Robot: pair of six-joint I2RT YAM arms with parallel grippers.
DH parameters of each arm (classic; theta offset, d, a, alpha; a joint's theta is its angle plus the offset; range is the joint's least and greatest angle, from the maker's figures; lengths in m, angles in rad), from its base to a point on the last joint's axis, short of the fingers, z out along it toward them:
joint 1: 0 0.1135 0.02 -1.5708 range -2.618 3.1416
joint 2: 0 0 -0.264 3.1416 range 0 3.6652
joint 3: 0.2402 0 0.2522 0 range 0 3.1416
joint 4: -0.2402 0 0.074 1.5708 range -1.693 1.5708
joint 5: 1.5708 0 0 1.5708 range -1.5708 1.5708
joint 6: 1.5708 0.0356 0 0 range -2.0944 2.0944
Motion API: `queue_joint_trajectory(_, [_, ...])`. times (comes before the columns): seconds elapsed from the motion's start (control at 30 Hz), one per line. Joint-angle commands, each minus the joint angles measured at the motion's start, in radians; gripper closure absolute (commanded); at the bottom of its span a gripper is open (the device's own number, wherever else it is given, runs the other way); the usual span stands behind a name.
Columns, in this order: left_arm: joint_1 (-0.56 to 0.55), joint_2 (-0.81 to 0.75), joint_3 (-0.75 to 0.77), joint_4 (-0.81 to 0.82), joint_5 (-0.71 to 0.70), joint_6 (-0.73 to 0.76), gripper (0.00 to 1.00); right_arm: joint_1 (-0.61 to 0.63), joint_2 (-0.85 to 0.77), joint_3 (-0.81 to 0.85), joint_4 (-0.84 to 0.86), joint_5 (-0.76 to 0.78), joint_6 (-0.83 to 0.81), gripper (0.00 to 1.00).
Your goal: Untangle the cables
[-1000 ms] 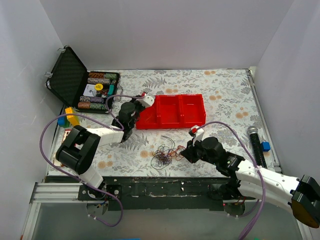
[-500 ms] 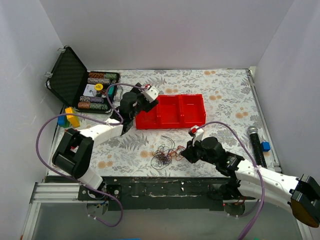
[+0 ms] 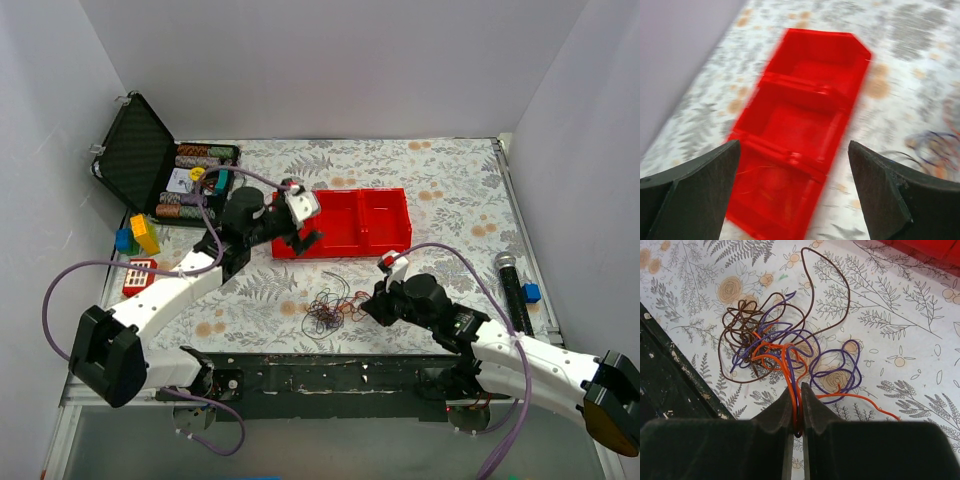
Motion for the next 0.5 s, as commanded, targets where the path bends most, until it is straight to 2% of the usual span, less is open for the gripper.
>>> queue_joint_trajectory(0.0, [-0.104,-0.056,-0.112,-0.132,0.183,0.043,0.1,-0.006,-0.048,0.052,0.019,0.002,-0.009,0.85])
queue_joint_trajectory(0.17, [-0.202,0.01,-0.072,-0.129,0.256,0.003,0.13,-0.006,-0.079,0.092,-0.01,-0.012,-0.032,0.86])
queue_joint_trajectory(0.47, [-0.249,0.1,-0.025,-0.119,0.35,-0.009,0.11,-0.006,-0.081,0.121,-0.03,-0.012,-0.052,0.87])
